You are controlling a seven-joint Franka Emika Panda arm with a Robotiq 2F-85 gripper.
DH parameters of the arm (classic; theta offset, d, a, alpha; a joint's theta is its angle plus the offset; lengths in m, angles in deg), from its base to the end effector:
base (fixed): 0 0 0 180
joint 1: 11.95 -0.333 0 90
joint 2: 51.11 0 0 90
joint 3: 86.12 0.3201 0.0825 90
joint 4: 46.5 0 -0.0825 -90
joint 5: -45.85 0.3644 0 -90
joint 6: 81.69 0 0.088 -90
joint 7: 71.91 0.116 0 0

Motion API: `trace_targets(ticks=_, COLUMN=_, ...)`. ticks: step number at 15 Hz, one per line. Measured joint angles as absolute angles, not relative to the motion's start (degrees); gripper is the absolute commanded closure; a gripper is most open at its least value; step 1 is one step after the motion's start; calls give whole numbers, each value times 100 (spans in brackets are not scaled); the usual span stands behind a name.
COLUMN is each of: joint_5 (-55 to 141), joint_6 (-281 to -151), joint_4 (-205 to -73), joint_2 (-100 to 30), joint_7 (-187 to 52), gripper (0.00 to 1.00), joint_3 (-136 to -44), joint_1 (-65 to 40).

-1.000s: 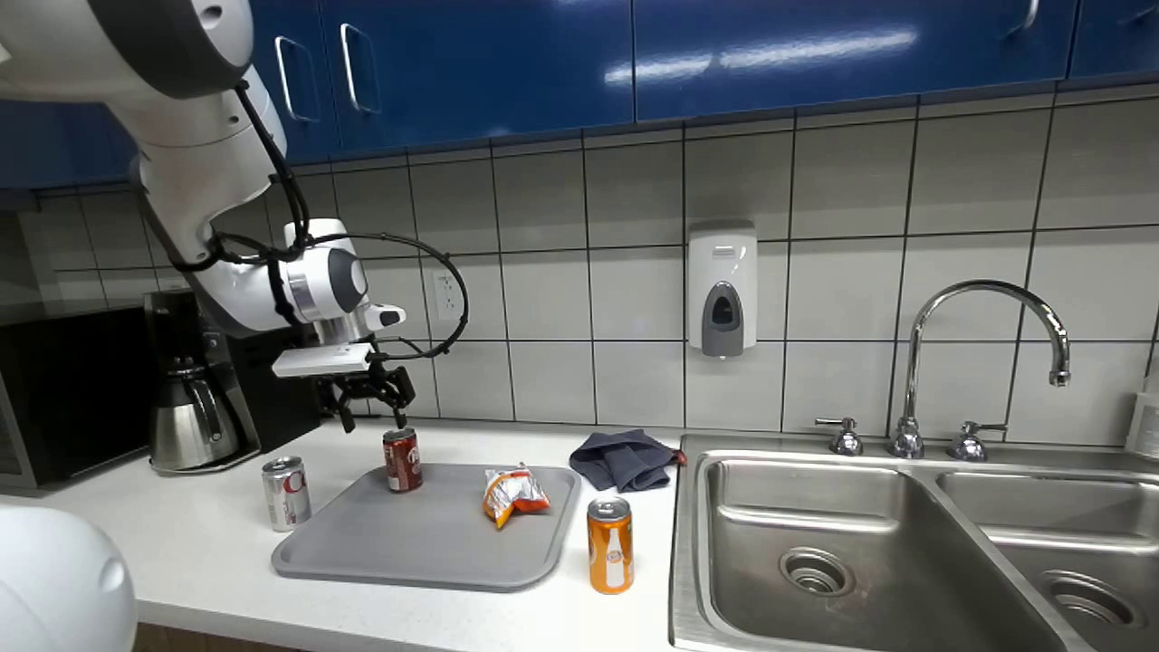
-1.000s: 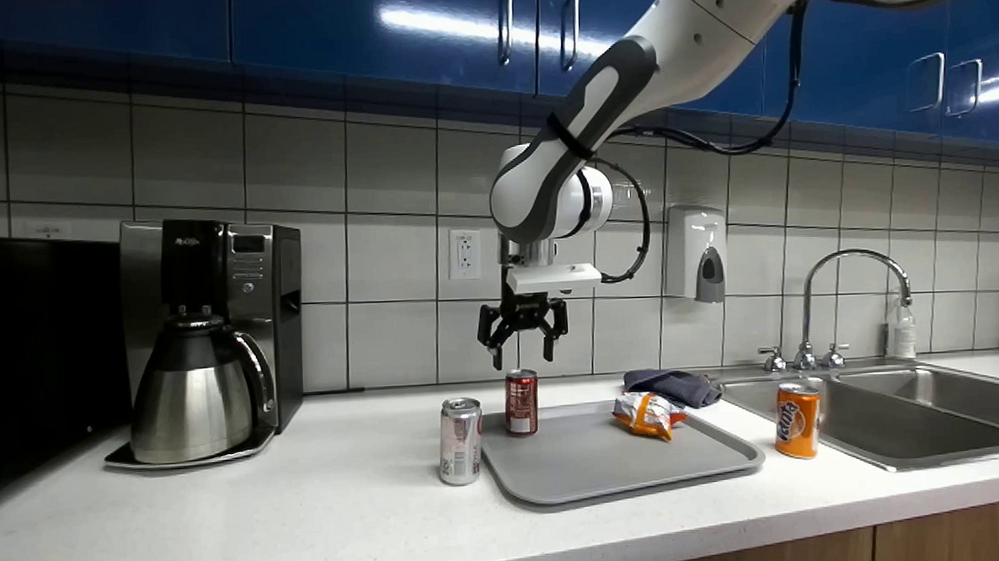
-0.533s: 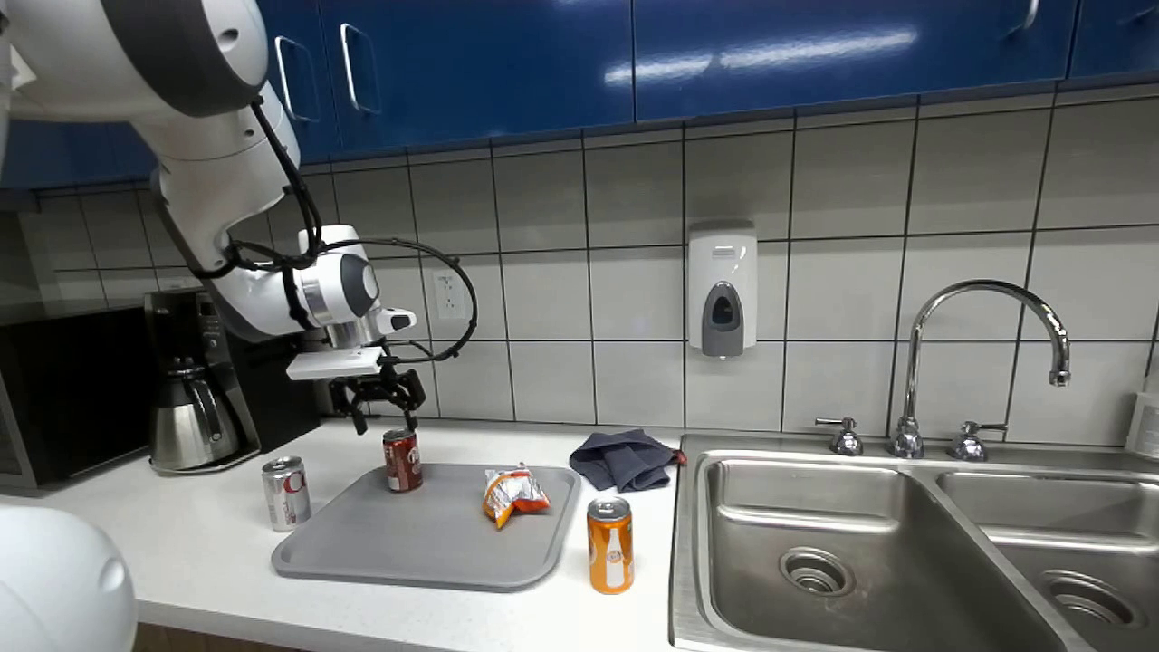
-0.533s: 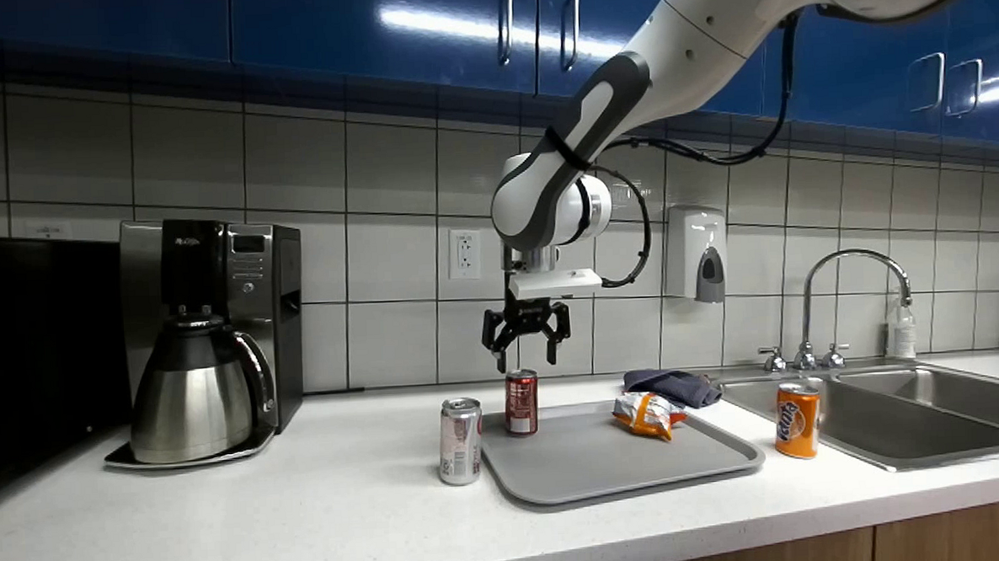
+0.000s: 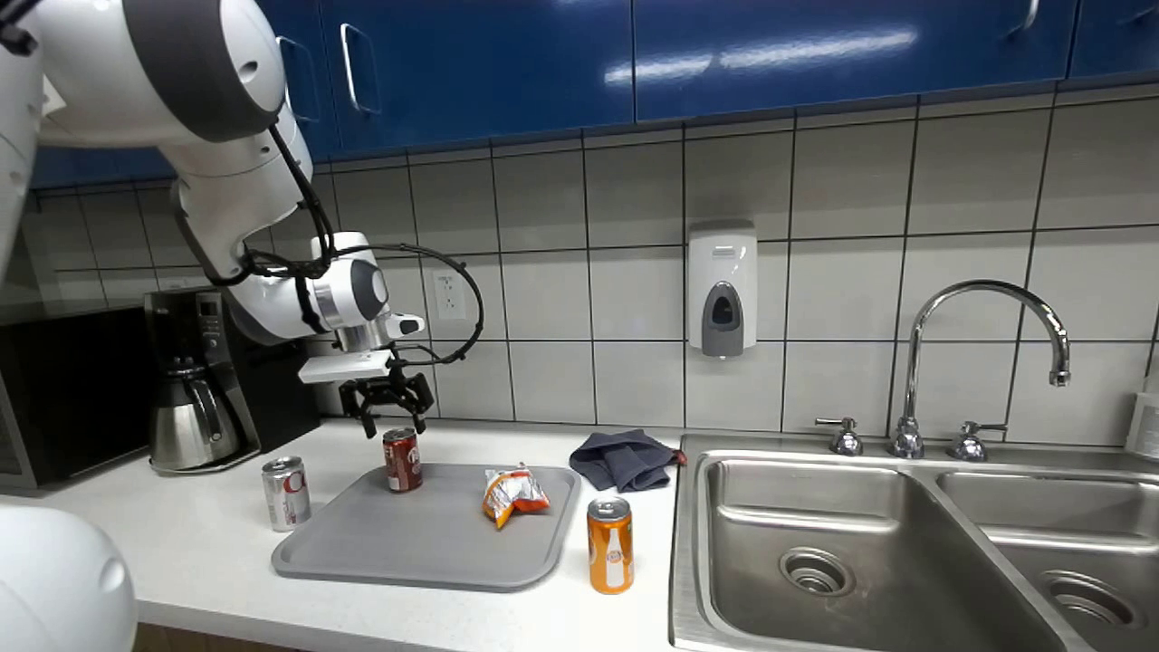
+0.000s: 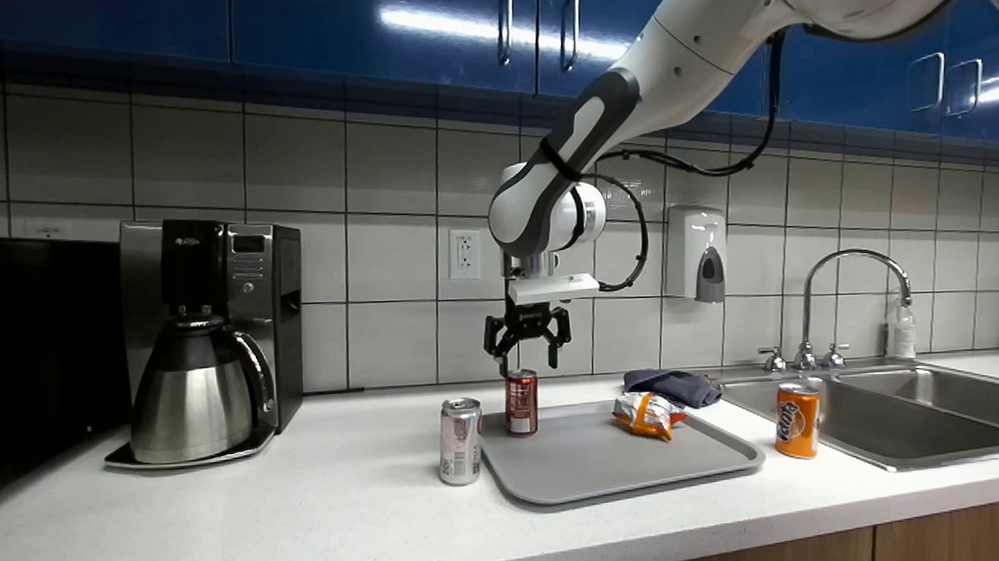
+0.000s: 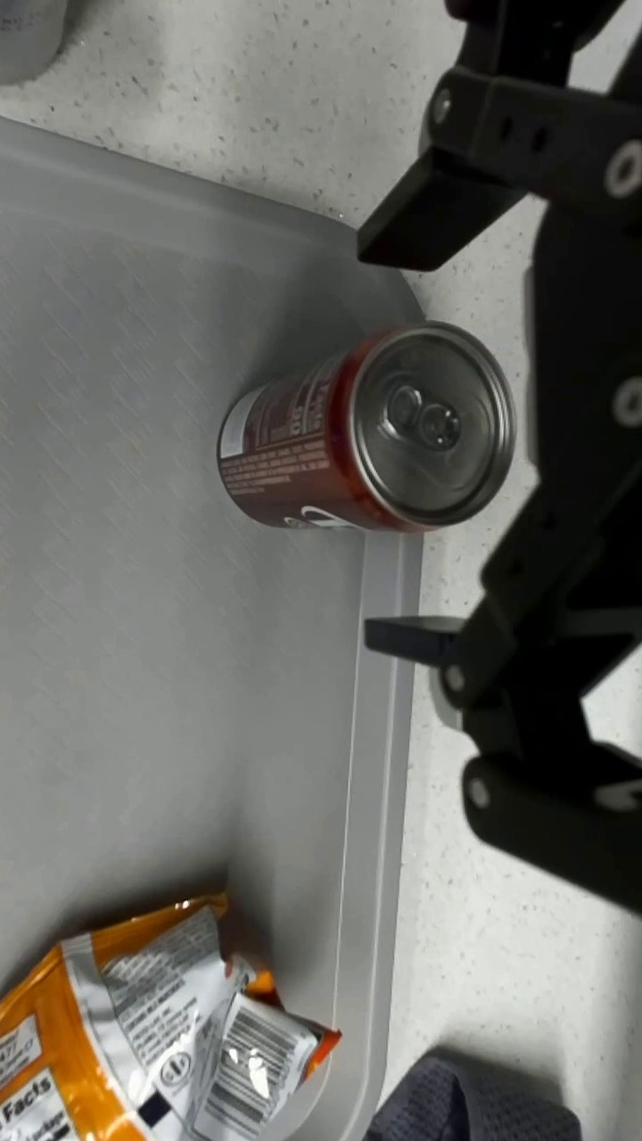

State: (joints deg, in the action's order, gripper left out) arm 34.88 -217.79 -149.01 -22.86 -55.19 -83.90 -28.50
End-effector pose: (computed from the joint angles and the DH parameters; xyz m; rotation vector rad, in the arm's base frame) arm 0.6197 0.2048 0.2936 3.0390 0.2470 0.1932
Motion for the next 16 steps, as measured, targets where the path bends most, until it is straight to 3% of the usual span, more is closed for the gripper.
trace_targets(ticks=16, joint_5=3488, joint_6=-21537, joint_4=-14171, joint_2=-1489, joint_7=-5519, gripper=0, joint_3=-8395, joint_1=-2857)
